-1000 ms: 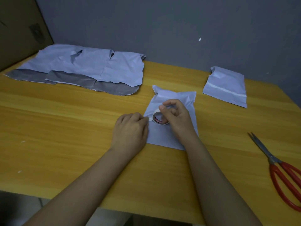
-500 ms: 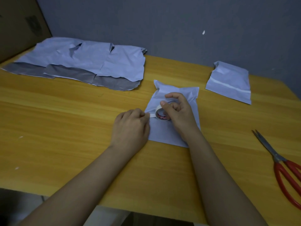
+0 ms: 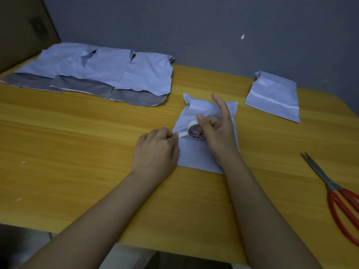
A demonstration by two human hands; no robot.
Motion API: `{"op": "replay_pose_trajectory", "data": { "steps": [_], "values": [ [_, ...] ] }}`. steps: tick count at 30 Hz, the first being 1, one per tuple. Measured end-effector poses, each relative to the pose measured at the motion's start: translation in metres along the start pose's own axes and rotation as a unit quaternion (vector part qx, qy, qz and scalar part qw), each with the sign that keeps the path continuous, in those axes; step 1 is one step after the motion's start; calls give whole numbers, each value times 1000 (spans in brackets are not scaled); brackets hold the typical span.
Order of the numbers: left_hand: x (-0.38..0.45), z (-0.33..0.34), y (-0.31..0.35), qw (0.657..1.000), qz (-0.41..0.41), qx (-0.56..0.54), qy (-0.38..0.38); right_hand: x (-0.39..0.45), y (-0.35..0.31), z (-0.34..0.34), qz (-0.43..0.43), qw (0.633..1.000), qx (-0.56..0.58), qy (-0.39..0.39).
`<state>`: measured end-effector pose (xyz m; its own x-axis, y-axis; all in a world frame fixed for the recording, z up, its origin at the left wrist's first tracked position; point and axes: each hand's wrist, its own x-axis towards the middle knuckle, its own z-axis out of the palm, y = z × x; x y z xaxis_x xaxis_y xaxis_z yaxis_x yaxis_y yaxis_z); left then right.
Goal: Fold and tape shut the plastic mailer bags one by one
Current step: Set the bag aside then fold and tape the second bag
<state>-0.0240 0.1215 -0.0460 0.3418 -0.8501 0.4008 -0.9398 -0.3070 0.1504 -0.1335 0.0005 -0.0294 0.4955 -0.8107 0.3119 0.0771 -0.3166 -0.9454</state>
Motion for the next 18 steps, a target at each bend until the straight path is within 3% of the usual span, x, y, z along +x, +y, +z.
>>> {"op": "replay_pose_trajectory", "data": {
  "steps": [18],
  "values": [
    [0,-1,0,1000,-2,-26,-5,0,1,2,-25,998,-38,-49]
  ]
}}
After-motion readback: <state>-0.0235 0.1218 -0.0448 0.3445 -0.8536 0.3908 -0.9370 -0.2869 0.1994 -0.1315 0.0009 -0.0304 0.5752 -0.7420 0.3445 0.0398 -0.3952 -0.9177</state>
